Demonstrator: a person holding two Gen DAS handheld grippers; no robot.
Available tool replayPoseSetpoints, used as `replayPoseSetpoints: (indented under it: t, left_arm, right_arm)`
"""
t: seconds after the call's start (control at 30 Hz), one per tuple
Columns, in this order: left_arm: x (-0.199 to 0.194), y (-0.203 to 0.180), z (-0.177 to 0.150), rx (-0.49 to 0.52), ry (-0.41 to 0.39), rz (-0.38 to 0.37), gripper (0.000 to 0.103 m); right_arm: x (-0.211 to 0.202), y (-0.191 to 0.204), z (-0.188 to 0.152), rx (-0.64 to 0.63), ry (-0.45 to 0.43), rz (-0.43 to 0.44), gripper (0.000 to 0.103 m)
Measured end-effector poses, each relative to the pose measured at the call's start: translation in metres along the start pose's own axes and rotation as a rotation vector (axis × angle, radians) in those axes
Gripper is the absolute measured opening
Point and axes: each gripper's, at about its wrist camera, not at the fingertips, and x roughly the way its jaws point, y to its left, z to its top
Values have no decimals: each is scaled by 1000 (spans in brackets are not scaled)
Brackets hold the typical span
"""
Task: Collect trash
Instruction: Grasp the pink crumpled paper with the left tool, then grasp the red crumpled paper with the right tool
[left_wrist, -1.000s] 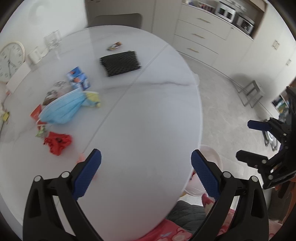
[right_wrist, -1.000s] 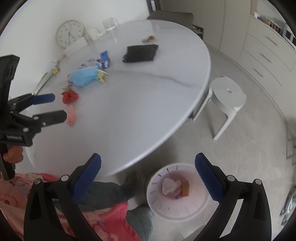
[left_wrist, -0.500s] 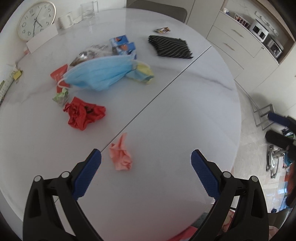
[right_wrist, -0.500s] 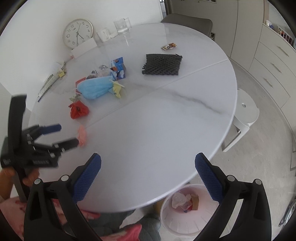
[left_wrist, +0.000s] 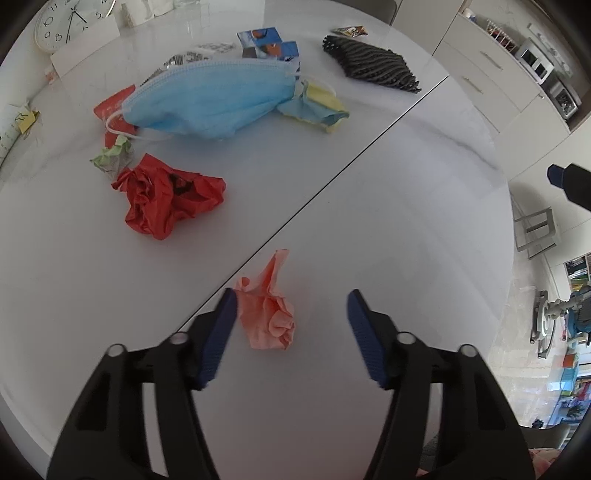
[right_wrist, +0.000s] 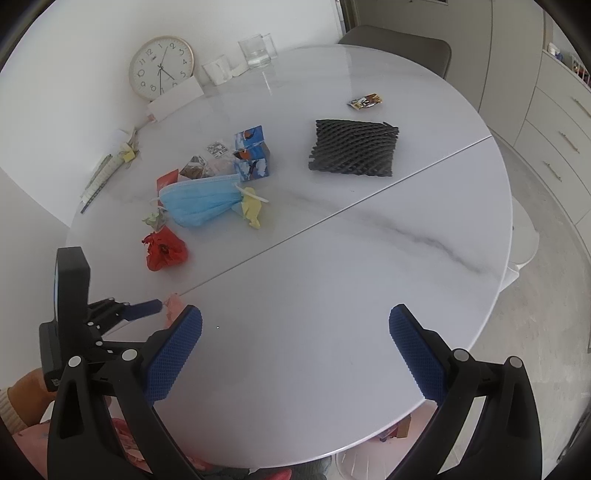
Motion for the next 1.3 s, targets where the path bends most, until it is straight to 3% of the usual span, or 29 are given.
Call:
replayPoseSetpoints:
  t: [0.17, 0.23, 0.47, 0.73, 0.8, 0.93, 1.0, 1.3]
  left_arm:
    - [10, -5, 2, 16, 20, 34, 32]
    - [11, -6, 5, 20, 19, 32, 18]
    - [2, 4, 7, -19, -3, 12, 17]
    - [-43, 31, 14, -62, -94, 0, 17]
    - [-54, 42, 15, -80, -111, 0, 17]
    - [-72, 68, 13, -119, -135, 1, 17]
    - [-78, 80, 10, -128, -143, 13, 17]
    - [-90, 135, -16, -186, -138, 57, 17]
  right_arm:
    - [10, 0, 6, -16, 20, 6, 101]
    - [13, 2, 9, -30, 24, 12, 101]
    - [38, 19, 36, -137, 49, 47, 101]
    - [111, 53, 81, -286, 107, 32, 97]
    - [115, 65, 88, -306, 122, 71, 95]
    - [118, 98, 84, -290, 169, 226, 95]
    - [124, 115, 78, -299, 191, 262, 95]
    - [171, 194, 58, -460, 226, 242, 90]
